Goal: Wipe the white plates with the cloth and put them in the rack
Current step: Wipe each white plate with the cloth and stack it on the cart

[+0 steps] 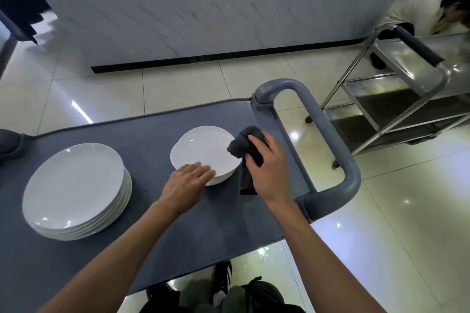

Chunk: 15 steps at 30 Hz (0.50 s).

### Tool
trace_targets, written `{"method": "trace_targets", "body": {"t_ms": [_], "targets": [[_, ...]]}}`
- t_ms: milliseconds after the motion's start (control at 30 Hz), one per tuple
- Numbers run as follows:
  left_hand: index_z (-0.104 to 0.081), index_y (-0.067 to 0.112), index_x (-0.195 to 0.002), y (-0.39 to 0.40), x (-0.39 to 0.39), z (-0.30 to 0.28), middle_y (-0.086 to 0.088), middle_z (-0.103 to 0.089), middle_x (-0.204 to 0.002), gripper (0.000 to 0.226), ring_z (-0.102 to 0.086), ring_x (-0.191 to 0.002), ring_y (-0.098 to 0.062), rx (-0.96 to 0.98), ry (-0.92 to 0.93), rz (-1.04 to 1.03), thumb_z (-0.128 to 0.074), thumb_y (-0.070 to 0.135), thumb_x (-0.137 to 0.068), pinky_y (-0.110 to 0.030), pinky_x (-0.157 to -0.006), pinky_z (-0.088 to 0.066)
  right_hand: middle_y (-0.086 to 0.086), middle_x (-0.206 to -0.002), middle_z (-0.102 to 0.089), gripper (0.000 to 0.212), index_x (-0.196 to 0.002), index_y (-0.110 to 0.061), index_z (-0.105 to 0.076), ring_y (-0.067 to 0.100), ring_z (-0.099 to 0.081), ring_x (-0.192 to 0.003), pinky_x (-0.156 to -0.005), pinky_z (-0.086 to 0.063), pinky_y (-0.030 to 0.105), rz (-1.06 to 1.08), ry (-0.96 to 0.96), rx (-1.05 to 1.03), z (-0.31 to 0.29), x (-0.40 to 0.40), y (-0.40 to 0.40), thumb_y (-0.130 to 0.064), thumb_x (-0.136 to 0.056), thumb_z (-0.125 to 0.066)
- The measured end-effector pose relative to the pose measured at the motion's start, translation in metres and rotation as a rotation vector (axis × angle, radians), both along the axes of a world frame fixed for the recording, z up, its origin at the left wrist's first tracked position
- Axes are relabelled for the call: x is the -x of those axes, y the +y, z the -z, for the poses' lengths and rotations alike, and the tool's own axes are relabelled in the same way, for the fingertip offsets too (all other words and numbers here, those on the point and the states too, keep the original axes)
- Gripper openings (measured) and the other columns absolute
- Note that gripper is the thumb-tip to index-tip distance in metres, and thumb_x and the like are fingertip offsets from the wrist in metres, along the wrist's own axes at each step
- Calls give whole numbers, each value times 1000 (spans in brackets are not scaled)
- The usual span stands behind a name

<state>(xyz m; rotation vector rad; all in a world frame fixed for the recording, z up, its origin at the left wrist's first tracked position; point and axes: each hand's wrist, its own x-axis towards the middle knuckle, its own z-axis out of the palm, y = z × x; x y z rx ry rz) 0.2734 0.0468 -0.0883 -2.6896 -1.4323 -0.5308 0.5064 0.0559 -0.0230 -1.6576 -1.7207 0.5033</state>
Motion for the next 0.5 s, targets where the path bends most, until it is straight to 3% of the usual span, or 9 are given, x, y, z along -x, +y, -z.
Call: {"method": "trace_targets", "body": {"t_ms": [300,500], "targets": [[-67,15,-106,-2,-2,28,0,-67,-114,33,-61,-105,-30,97,-10,-31,-44,12,-84,-39,-81,-52,-2,-150,-46,46,-141,-24,-58,18,-44,-134,-111,-35,25,-50,-25,59,17,8,-11,-20,-96,-68],[-68,17,-103,0,-2,39,1,-67,-114,17,-59,-108,-28,109,-58,-73,-59,16,-88,-39,-81,-50,-3,-150,-45,46,-140,-25,-58,19,-45,-133,-112,-35,25,-57,-45,82,25,7,-10,-20,-95,-68]]}}
